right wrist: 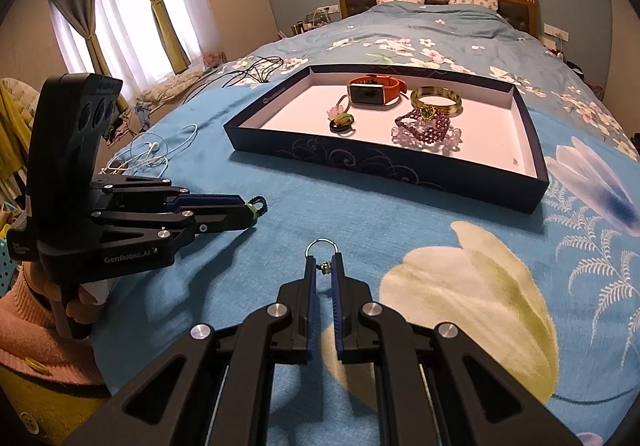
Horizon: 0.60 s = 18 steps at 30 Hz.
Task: Organize jewelry
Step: 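Lift the silver ring and the green-bead cord ring with both tools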
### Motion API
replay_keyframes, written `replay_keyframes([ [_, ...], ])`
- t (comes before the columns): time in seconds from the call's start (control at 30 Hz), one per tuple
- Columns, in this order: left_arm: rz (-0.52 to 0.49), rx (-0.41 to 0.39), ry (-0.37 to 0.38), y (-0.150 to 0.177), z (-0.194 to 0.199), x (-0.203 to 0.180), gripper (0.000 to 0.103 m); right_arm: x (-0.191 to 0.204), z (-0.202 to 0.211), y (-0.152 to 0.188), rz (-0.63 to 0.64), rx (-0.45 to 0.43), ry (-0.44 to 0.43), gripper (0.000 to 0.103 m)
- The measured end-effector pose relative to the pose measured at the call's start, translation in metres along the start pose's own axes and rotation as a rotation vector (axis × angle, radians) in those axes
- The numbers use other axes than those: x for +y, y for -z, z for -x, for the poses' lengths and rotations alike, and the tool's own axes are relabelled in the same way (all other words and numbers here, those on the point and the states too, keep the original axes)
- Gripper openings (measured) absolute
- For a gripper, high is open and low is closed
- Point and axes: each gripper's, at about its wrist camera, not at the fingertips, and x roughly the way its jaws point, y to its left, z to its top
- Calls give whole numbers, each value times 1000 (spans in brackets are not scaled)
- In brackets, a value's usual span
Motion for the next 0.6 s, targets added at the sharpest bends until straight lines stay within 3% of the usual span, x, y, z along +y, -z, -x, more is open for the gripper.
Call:
replay_keyframes([
  [0.6,-13,-44,5,-4,12,-7,15,-4,11,-5,-25,-51,-8,6],
])
